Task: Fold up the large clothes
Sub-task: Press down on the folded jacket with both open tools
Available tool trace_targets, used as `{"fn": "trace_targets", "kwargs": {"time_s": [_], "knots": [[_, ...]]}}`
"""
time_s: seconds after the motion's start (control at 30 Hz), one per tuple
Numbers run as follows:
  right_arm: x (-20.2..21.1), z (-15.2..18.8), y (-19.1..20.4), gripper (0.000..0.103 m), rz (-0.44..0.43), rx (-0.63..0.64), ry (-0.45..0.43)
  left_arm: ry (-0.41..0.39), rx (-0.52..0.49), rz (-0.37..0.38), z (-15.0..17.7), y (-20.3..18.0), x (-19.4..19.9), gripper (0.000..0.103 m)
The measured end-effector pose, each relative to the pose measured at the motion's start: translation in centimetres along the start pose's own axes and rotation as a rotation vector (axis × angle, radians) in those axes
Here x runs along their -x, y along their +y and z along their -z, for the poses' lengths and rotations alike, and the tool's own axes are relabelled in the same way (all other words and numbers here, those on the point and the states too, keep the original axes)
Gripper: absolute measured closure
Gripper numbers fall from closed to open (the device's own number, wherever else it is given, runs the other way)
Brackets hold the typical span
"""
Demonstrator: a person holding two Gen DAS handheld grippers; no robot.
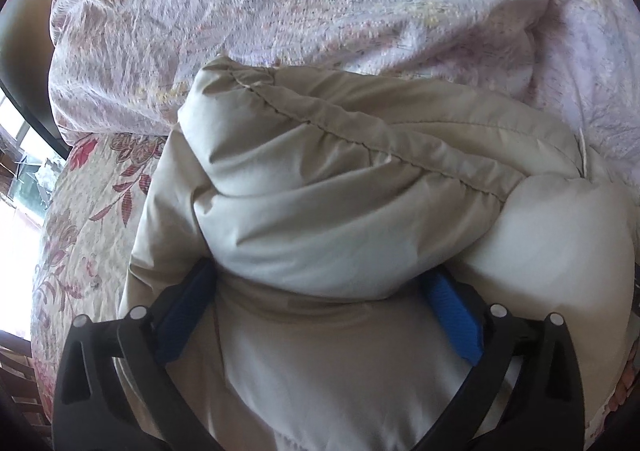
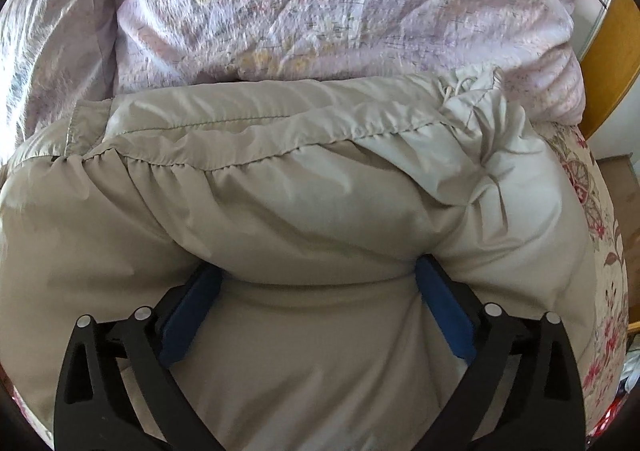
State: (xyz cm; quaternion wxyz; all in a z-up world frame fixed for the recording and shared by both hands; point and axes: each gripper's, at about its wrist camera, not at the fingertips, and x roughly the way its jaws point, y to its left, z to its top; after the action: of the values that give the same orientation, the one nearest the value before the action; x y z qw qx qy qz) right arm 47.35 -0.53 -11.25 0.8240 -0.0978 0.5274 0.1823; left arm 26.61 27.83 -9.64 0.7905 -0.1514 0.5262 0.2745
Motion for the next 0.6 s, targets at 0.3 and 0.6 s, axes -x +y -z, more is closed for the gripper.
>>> {"fn": "trace_targets", "kwargs": {"time_s": [0.3,0.6], "knots": [[-1.1,0.3,0.0,0.001,-0.006,0.008,-0.071,-0.037,-0.009,-0.004,-0.7,-0.1,-1.5,0.002],[-1.1,0.6,0.2,0.001,-0.006,0.011,-0.131,-0.075,0.002,0.0,-0.7,0.2,-2.5,0.002]]}}
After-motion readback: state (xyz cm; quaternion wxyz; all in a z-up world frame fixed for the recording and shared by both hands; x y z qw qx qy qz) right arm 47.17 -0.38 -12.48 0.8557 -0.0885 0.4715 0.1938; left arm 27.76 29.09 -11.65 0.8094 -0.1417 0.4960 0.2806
